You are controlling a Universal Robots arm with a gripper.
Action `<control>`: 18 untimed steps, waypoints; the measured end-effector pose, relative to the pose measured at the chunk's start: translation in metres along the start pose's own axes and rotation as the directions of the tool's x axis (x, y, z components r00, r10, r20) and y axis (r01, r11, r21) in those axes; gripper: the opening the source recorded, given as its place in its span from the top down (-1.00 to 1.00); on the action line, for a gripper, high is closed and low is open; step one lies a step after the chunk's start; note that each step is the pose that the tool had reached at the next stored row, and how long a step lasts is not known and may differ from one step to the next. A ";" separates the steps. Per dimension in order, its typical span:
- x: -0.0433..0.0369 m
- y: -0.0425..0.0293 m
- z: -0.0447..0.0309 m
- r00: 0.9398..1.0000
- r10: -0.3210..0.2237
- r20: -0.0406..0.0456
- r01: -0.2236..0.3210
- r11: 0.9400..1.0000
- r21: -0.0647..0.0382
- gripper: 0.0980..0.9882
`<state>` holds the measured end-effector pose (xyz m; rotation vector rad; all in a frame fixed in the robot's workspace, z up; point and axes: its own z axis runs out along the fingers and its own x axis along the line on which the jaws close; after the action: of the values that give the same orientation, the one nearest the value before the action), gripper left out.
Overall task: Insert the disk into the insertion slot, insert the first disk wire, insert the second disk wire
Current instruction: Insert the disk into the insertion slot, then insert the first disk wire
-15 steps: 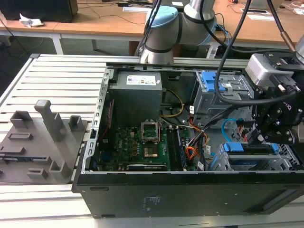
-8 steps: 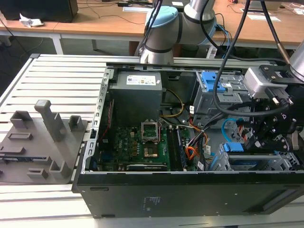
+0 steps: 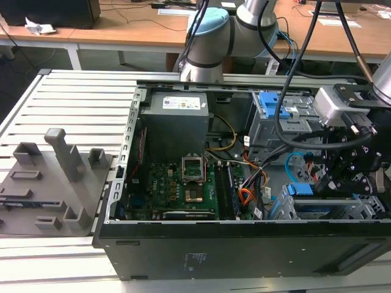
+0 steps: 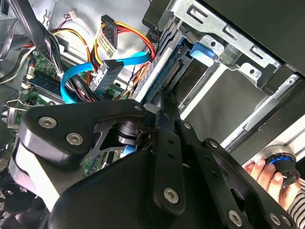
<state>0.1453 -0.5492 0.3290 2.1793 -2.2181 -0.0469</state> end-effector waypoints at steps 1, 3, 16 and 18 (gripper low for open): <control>0.0000 0.0000 -0.0003 1.000 0.000 0.000 0.000 1.000 0.000 0.98; 0.0000 0.0006 -0.0136 1.000 0.000 0.000 0.000 1.000 0.000 0.98; 0.0000 0.0016 -0.0359 1.000 0.000 0.000 0.000 1.000 0.000 0.98; 0.0000 0.0016 -0.0360 1.000 0.000 0.000 0.000 1.000 0.000 0.96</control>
<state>0.1453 -0.5492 0.3651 2.1794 -2.2182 -0.0469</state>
